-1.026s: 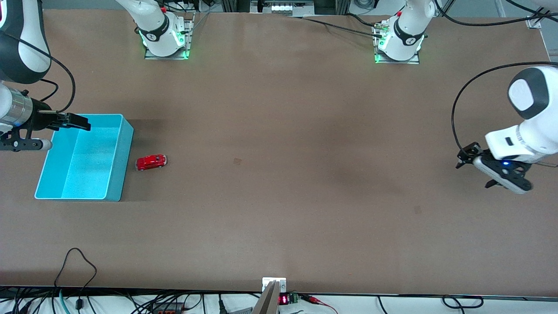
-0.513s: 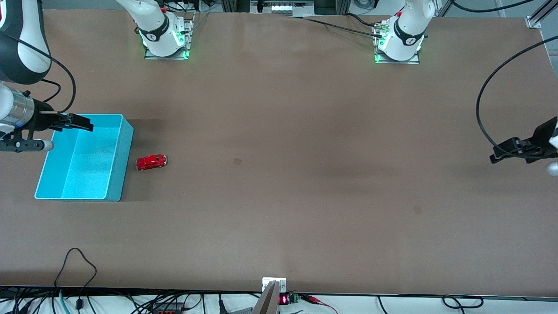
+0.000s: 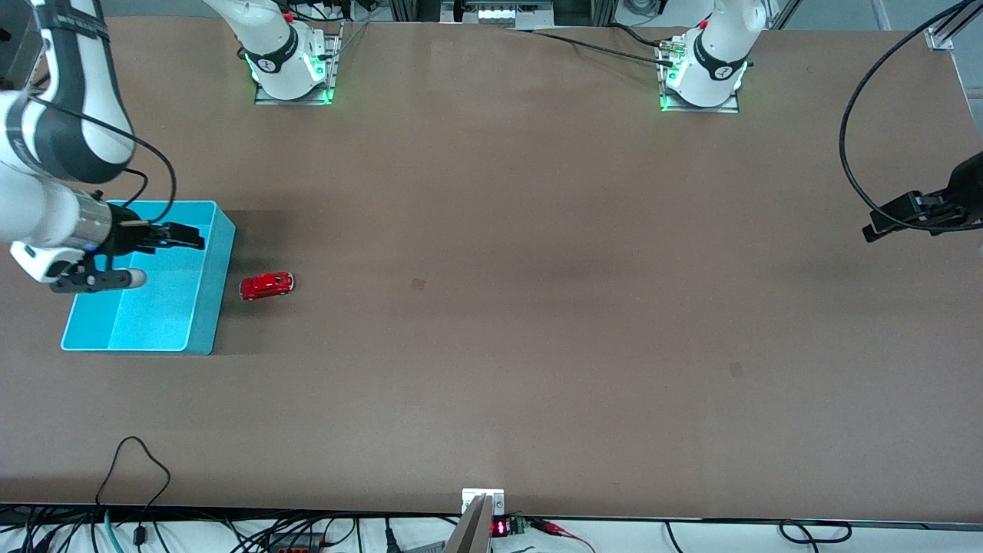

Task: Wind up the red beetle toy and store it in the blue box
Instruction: 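Move the right gripper down to the red car beside the box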

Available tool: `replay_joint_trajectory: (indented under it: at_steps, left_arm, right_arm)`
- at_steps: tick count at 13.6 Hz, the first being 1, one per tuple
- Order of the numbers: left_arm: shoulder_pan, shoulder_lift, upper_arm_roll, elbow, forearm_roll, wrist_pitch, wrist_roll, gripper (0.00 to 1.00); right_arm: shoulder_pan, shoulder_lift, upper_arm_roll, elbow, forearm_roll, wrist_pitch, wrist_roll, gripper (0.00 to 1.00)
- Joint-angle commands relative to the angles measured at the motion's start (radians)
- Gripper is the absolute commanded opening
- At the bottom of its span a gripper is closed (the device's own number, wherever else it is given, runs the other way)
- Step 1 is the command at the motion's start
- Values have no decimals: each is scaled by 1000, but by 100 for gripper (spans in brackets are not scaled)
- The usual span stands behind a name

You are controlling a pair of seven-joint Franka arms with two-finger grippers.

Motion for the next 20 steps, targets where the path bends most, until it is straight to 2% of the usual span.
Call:
replay_joint_trajectory:
  at_steps: [1, 3, 7, 10, 15, 20]
  left_arm:
    - [-34, -9, 29, -6, -8, -6, 1, 100]
    - [-37, -9, 36, -7, -11, 23, 1, 100]
    - [-22, -39, 29, -61, -31, 66, 1, 100]
    - [-22, -68, 24, -105, -29, 50, 1, 100]
    - [-22, -96, 22, -147, -20, 56, 35, 100]
    - [-25, -78, 24, -118, -22, 58, 34, 100]
  right_arm:
    - [72, 23, -5, -34, 1, 75, -155, 100]
    - [95, 23, -5, -80, -1, 135, -235, 100]
    - [124, 32, -5, -175, -82, 289, -541, 100]
    - [124, 60, -3, -194, -85, 332, -736, 100]
    - [121, 75, 7, -368, -85, 632, -1123, 100]
    - [120, 120, 10, -364, -85, 701, -1287, 100]
